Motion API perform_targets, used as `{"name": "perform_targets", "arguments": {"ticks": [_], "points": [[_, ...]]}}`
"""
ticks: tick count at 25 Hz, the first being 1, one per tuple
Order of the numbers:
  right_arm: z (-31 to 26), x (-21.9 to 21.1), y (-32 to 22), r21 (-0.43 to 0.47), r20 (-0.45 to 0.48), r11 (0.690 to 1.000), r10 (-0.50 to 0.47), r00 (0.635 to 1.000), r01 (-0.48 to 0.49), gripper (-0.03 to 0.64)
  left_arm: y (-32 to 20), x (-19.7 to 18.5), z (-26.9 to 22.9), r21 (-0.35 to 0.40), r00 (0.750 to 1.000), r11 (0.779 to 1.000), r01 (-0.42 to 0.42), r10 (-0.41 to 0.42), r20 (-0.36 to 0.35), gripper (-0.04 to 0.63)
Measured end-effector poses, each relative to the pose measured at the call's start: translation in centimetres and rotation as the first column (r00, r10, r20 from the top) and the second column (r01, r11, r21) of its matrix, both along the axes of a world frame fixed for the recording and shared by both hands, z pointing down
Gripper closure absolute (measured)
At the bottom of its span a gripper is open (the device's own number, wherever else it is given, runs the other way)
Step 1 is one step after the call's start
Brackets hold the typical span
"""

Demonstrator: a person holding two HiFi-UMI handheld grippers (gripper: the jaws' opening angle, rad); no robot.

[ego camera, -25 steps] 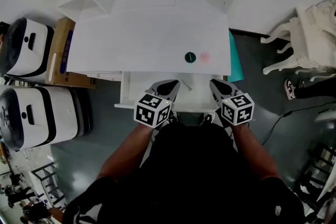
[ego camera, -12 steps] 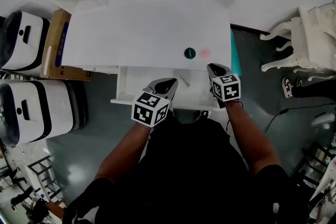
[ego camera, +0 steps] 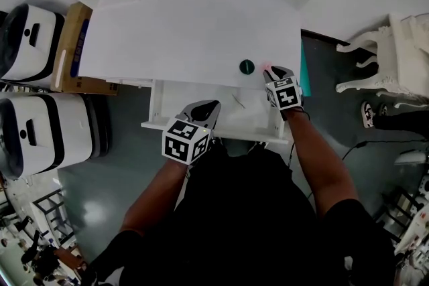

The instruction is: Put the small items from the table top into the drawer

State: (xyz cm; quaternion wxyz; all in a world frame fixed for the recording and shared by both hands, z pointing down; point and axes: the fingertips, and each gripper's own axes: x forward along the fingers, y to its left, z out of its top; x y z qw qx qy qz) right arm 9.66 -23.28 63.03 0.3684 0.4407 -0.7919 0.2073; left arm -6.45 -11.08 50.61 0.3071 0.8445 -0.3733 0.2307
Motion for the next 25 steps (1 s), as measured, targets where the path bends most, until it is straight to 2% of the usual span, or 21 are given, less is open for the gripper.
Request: {"name": "perform_targets", "arguments": {"ticks": [10,16,18,21,25], "points": [[2.2,-0.3,-1.6,-0.059,-0.033,0.998,-0.001,0.999,-0.001,0.520,-0.7,-1.5,0.1,-0.007,0.999,0.999,0.043,-0.043,-0.001,0.584],[2.6,-0.2,-1.7,-0.079,-0.010,0.996,0.034,0.999,-0.035,0.522,-0.7,-2.0,0.3,-0.011,0.999,0.998,0.054,-0.054,0.000,0.584],[2.4,-0.1,-1.8,-0.073,-0.016,0.997,0.039,0.999,-0.040,0.523,-0.6,-1.9,0.3,-0.012,0.999,0.999,0.052,-0.052,-0.004,0.584],[2.2,0.1,-2.0,-0.056,-0.032,0.997,0.043,0.999,-0.045,0.559,-0.6,-1.8,0.2,-0.010,0.999,0.999,0.045,-0.045,-0.008,0.584],[1.7,0.1,-1.9,-0.046,-0.026,0.998,0.044,0.999,-0.045,0.561,-0.7,-1.8,0.1,-0.008,0.999,0.999,0.044,-0.044,-0.009,0.584]]}}
